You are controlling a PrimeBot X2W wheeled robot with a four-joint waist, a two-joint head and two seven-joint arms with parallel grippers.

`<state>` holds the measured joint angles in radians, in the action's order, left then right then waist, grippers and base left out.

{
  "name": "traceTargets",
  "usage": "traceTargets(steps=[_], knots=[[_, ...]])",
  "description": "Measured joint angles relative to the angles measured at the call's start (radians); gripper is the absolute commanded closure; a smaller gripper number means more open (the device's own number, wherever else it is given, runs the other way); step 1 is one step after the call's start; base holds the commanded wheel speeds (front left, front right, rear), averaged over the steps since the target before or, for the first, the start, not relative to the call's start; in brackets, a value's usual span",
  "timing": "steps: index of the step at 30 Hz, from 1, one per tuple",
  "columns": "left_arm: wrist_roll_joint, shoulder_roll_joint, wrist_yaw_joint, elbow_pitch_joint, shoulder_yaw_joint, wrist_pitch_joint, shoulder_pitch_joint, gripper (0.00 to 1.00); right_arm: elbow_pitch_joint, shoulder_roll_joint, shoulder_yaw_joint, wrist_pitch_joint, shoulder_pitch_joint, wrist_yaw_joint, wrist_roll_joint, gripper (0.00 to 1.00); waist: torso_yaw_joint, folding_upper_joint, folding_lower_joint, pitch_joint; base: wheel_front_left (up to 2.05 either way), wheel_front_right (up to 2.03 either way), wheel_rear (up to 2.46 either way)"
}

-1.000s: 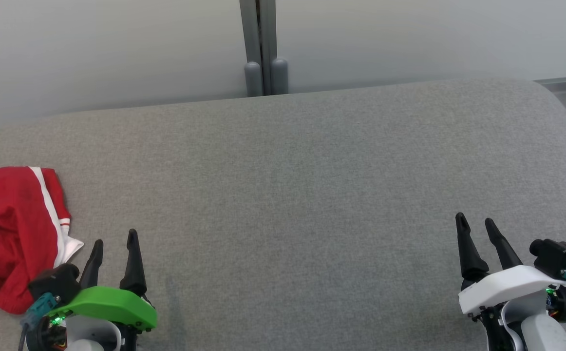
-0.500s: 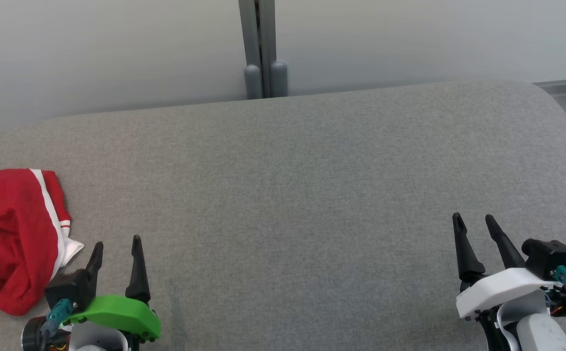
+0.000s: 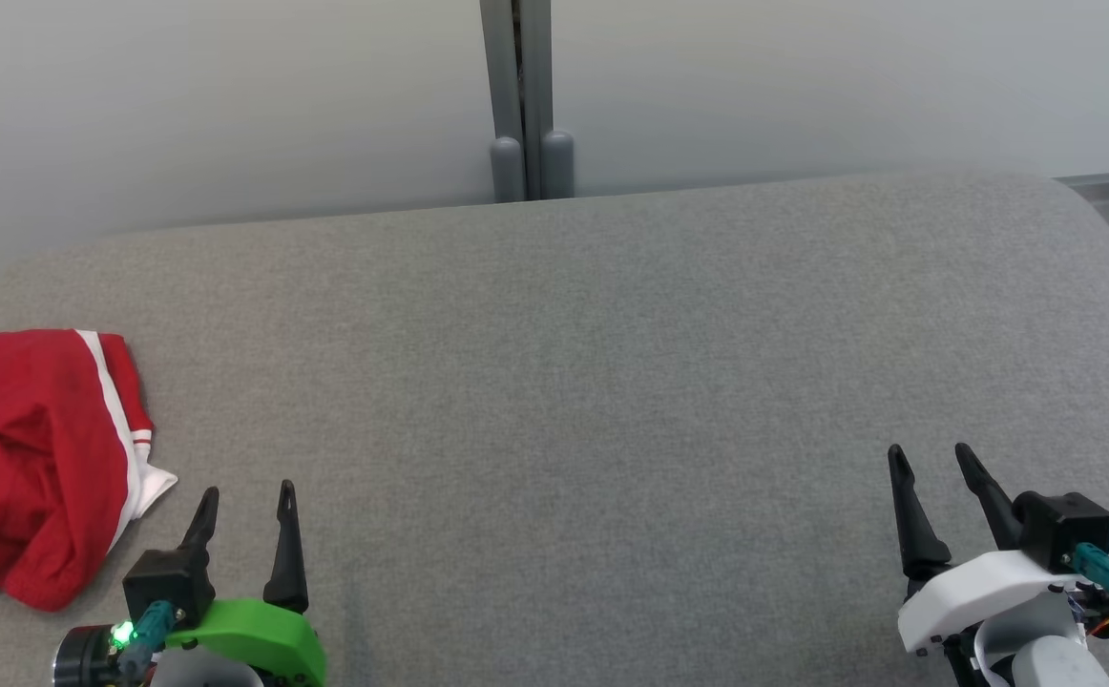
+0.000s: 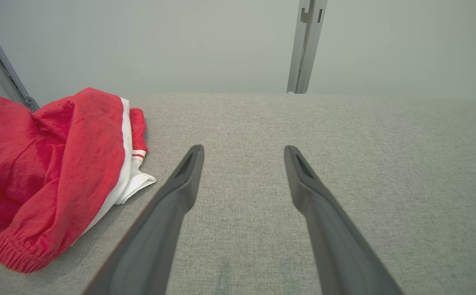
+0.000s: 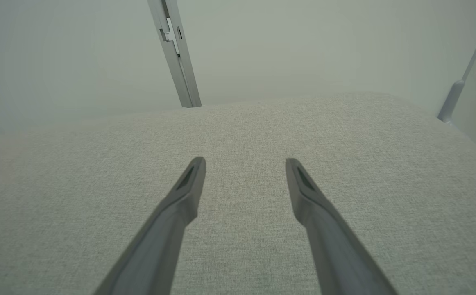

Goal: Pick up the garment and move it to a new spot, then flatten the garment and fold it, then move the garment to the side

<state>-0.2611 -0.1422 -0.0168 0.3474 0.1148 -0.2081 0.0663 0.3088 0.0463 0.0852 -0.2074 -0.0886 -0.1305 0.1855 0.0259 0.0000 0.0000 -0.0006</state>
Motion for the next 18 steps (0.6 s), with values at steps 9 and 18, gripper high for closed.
traceTargets(steps=[9, 18], knots=[[0.069, 0.023, -0.004, 0.014, -0.017, -0.018, 0.0, 0.0, 0.015, 0.0, 0.005, -0.018, 0.015, 0.0, -0.066, 0.0, 0.043, 0.0, 0.0, 0.005, 0.0, 0.0, 0.0], [0.121, 0.042, -0.018, 0.051, -0.087, -0.036, 0.005, 0.0, 0.03, 0.001, -0.053, -0.039, -0.01, 0.0, -0.127, 0.0, 0.182, 0.0, 0.0, 0.034, 0.0, 0.0, 0.0]])
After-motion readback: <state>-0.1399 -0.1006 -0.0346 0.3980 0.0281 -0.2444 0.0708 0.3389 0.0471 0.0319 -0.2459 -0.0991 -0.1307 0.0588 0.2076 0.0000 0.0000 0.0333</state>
